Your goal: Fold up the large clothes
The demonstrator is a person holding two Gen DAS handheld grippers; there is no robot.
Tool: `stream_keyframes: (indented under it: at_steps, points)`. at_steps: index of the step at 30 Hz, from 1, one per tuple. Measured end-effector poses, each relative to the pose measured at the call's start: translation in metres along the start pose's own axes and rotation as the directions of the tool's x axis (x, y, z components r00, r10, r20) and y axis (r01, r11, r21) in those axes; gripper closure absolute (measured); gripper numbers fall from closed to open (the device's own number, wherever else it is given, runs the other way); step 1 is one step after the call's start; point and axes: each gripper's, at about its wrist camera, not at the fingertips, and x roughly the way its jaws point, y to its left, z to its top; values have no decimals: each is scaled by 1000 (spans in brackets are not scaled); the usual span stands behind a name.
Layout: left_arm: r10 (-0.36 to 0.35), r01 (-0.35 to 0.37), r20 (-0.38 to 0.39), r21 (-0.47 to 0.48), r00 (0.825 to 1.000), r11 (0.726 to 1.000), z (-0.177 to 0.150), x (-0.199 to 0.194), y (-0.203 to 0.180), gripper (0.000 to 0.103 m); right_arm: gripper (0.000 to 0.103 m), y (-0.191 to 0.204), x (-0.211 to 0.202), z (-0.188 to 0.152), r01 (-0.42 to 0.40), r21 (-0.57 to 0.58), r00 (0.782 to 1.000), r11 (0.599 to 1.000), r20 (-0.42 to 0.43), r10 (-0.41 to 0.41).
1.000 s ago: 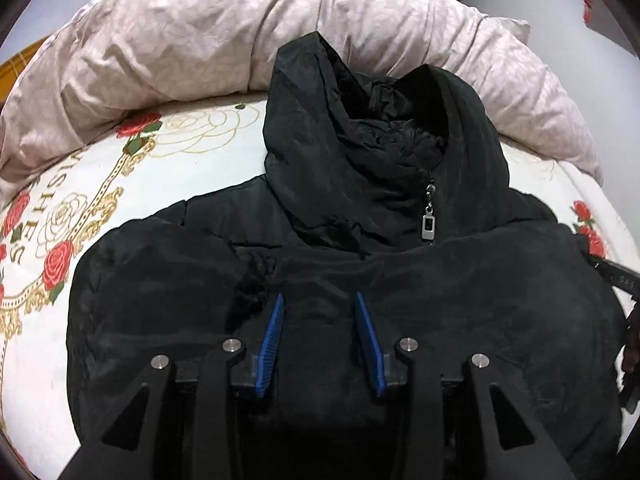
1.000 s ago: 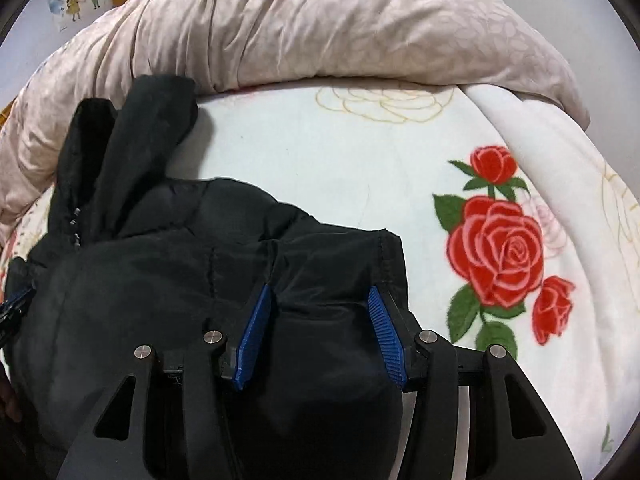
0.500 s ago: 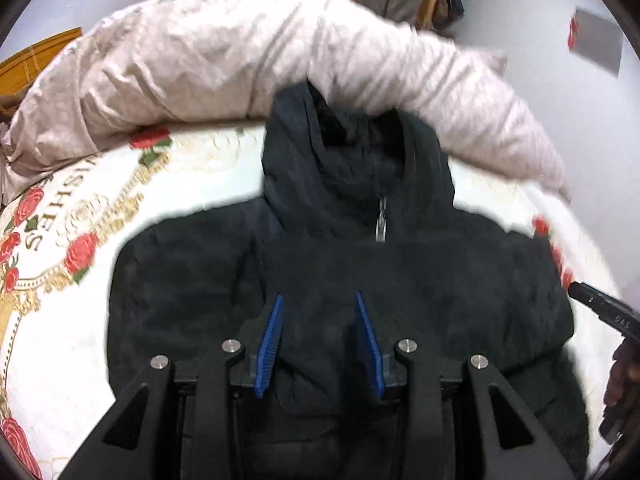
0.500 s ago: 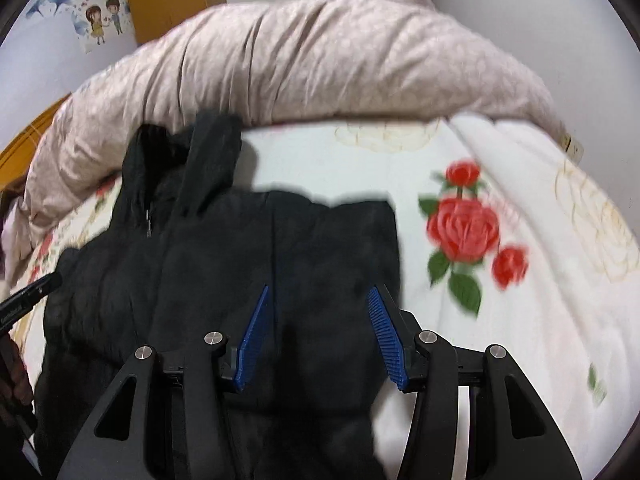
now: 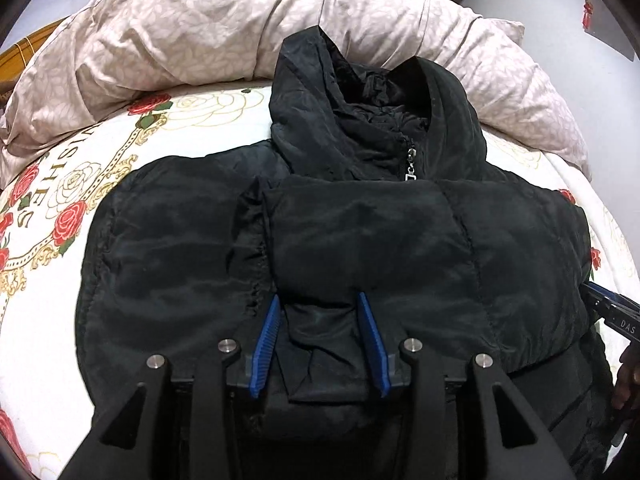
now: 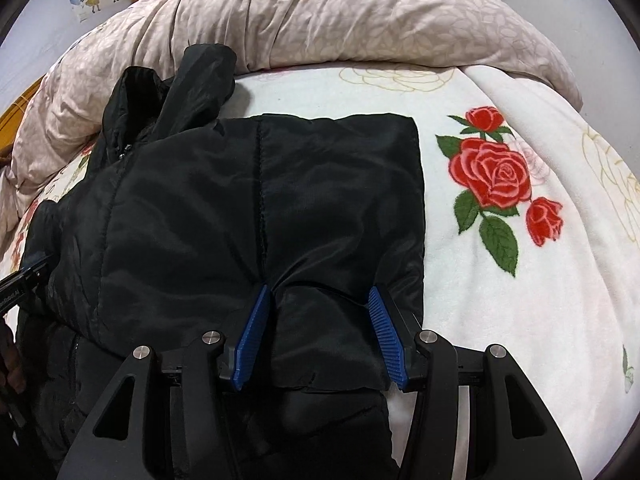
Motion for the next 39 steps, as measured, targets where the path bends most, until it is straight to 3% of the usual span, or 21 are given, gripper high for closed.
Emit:
stream_keyframes:
  at_steps: [7,21,26,39]
  points:
    - [12,-12,6,-13,1000,1000,-4,-51,2,60,51,8,-56,-6,-1,8,998,1000,61,1]
    - [20,-19,18,-13,1000,1000,-68,-165,-2,59,50,61,-168,-63,-82,-3,985,997,149,82]
    - [31,-30,30,-12,999,999,-89,-200,-5,58,42,80,-196,-85,-94,-22,982,995,164,97]
    - [-2,2,49,0,999,1000,-134,-264,-21,55,38,111,-252,-137,-65,-92,978,994,190,81]
